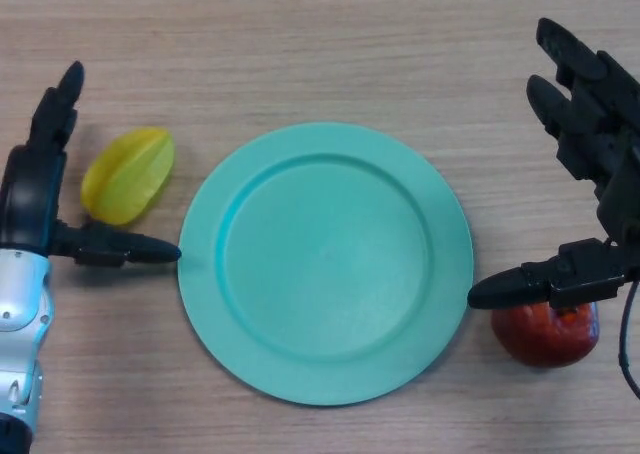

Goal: Pick up the yellow starfruit and place it on the plate

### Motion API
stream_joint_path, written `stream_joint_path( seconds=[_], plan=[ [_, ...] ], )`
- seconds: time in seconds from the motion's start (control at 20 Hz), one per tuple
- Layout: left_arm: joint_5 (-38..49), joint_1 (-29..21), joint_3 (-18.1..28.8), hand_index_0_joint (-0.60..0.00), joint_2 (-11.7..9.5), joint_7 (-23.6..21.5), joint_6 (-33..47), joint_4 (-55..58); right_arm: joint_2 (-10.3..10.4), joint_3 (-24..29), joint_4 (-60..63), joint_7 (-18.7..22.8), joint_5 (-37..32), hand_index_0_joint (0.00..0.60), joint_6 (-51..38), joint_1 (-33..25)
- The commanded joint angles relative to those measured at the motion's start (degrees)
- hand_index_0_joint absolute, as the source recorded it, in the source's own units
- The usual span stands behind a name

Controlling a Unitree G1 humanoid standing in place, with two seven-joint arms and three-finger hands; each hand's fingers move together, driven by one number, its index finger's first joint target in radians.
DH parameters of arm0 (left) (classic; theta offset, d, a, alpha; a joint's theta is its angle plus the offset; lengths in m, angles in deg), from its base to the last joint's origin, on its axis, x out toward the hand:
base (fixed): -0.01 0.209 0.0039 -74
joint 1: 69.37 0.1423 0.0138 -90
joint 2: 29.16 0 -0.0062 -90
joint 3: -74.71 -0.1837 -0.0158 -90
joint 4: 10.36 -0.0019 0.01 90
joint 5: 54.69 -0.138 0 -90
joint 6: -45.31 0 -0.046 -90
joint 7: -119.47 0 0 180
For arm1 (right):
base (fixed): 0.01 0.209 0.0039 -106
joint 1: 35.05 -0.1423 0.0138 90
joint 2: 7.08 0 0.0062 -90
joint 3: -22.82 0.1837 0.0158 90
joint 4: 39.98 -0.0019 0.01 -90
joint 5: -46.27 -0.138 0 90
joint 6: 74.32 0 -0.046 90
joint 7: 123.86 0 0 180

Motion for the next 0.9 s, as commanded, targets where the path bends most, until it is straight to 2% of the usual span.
stream_joint_path(
  seconds=[0.05,0.15,0.2,0.25,0.3,0.35,0.4,0.45,0.6,0.8,0.9],
  plan=[
    [-1.9,-4.5,2.5,0.000,-3.2,-4.4,11.4,0.1,-1.1,3.0,-4.4,0.7,-1.3,0.000,-7.0,-0.9],
    [-3.5,-5.5,1.9,0.000,-3.3,-5.1,11.9,-2.2,-1.1,3.1,-4.8,0.8,-1.5,0.000,-6.6,-1.1],
    [-4.0,-5.6,1.8,-0.050,-3.4,-5.3,12.2,-2.7,-1.1,3.2,-5.0,0.7,-1.5,0.000,-6.6,-1.1],
    [-4.8,-5.8,1.7,-0.200,-3.5,-5.8,12.6,-3.3,-1.1,3.2,-5.0,0.8,-1.6,0.000,-6.5,-1.1],
    [-5.8,-6.0,1.5,-0.300,-3.7,-6.4,13.0,-3.9,-1.1,3.2,-5.1,0.8,-1.6,0.000,-6.4,-1.1],
    [-8.3,-6.3,1.2,-0.450,-4.0,-7.8,13.6,-5.2,-1.2,3.4,-5.3,0.8,-1.8,0.000,-6.2,-1.1],
    [-10.7,-6.5,1.0,-0.549,-4.4,-9.2,14.2,-6.6,-1.2,3.5,-5.6,0.8,-2.0,0.000,-5.9,-0.9],
    [-13.6,-6.8,0.6,-0.600,-4.8,-10.9,14.4,-8.2,-1.1,3.4,-5.7,0.8,-2.1,0.000,-5.7,-0.6],
    [-18.3,-7.2,-0.3,-0.600,-5.6,-13.5,15.2,-11.2,-1.0,3.1,-5.6,0.7,-1.8,0.000,-5.3,-0.3],
    [-18.1,-6.7,0.5,-0.600,-6.1,-13.6,15.8,-10.3,-0.6,2.8,-5.1,0.7,-2.2,0.000,-6.0,-0.4],
    [-14.5,-4.9,1.6,-0.600,-6.0,-9.5,14.2,-4.9,-0.8,2.5,-4.8,0.8,-1.6,0.000,-6.3,-0.6]
  ],
)
